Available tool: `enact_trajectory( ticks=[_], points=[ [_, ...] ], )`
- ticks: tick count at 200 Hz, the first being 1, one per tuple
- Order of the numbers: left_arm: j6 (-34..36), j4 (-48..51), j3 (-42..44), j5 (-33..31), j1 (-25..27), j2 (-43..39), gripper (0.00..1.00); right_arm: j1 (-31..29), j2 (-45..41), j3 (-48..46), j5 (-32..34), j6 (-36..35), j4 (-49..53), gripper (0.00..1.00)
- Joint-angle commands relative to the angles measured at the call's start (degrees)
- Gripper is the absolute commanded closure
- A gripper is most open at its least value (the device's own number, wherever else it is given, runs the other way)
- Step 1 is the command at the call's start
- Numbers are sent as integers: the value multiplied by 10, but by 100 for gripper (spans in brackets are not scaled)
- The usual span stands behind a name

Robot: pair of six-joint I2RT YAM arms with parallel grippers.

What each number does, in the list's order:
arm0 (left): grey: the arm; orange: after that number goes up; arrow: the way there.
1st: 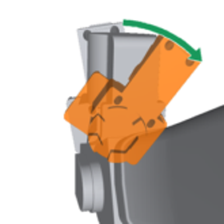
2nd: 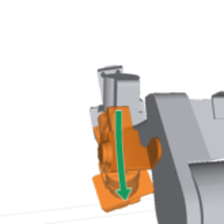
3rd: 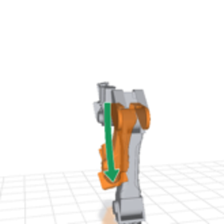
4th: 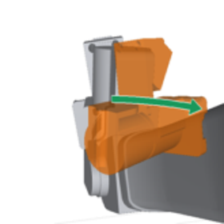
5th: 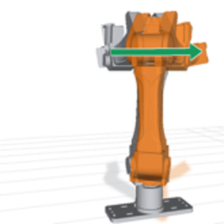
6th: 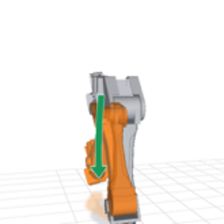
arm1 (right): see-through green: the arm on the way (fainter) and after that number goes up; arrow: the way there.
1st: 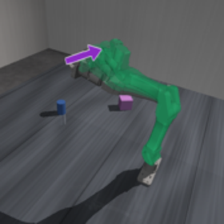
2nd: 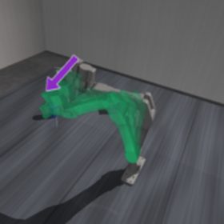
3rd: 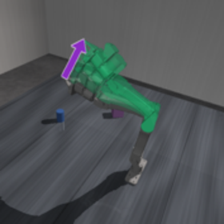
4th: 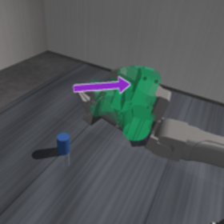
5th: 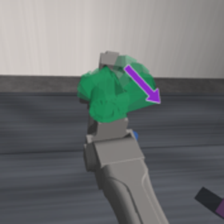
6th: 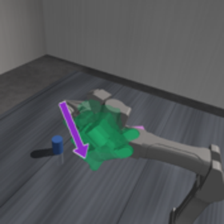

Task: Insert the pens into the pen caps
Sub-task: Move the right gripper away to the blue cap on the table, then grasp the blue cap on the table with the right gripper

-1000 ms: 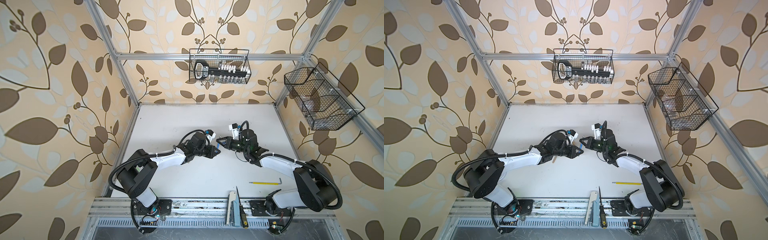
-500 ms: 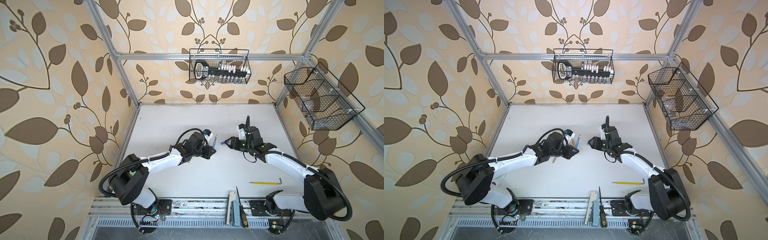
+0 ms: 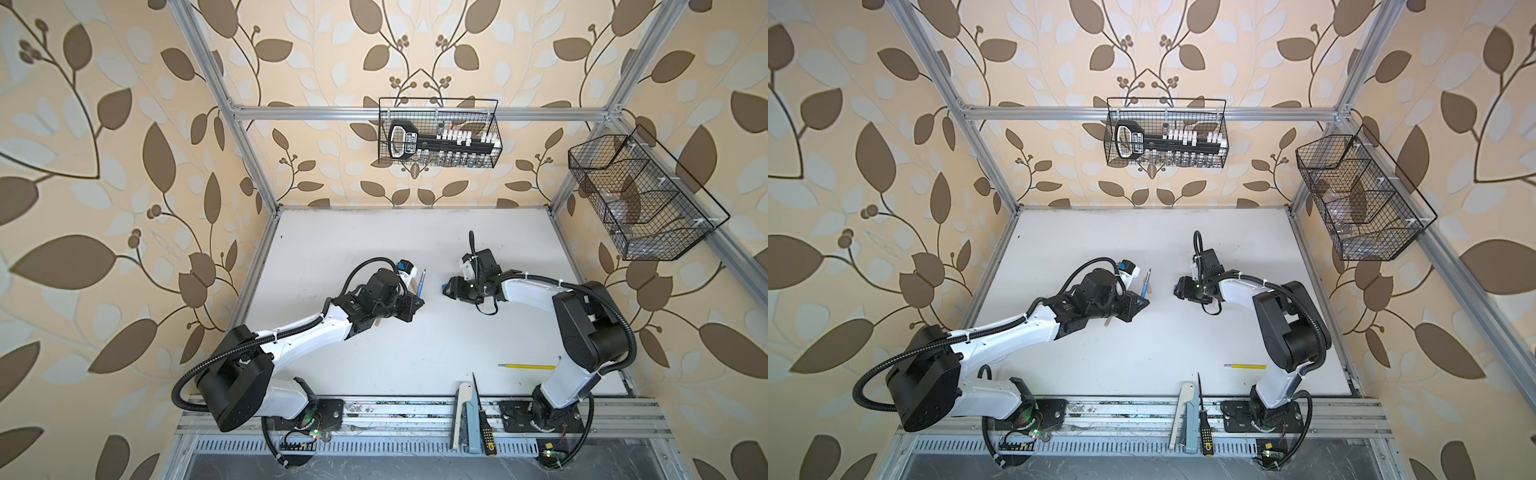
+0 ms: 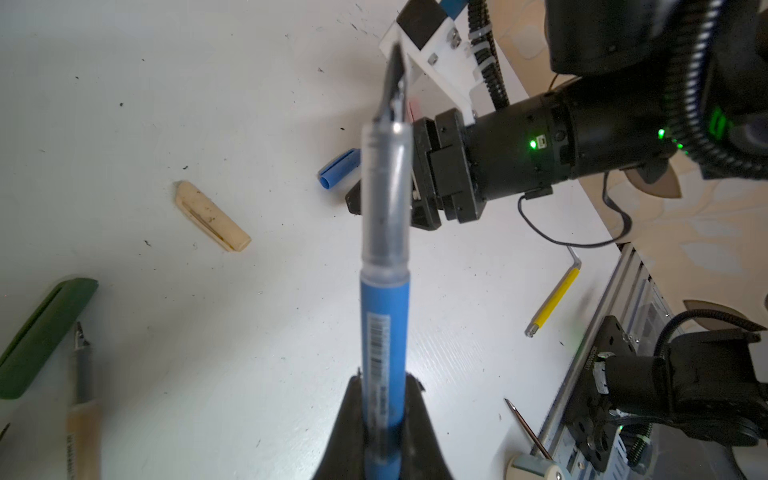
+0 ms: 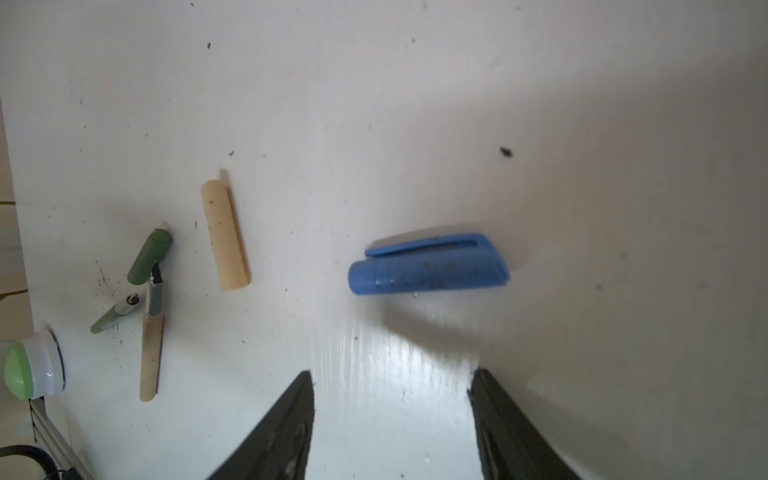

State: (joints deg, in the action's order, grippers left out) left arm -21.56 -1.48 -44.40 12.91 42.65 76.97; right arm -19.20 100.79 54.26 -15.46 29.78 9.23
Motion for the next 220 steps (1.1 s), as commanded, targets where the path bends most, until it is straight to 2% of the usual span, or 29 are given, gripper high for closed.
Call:
enact_trajectory(
  ticks=[1, 74, 111, 160, 197, 220],
  points=[
    [13, -2, 6, -19, -6, -23, 100, 3, 33, 32, 4, -14, 5, 38],
    [19, 9, 10, -29, -8, -29, 100, 1, 96, 124, 39, -48, 77, 38],
    [23, 4, 7, -21, -9, -21, 100, -14, 120, 166, 95, -85, 154, 39],
    [26, 0, 8, -15, -9, -18, 100, -40, 162, 233, 155, -105, 234, 48],
    [27, -2, 9, -7, -9, -18, 100, -65, 201, 290, 197, -115, 289, 60],
    [28, -1, 11, -6, -9, -21, 100, -71, 212, 302, 197, -123, 305, 66]
  ],
)
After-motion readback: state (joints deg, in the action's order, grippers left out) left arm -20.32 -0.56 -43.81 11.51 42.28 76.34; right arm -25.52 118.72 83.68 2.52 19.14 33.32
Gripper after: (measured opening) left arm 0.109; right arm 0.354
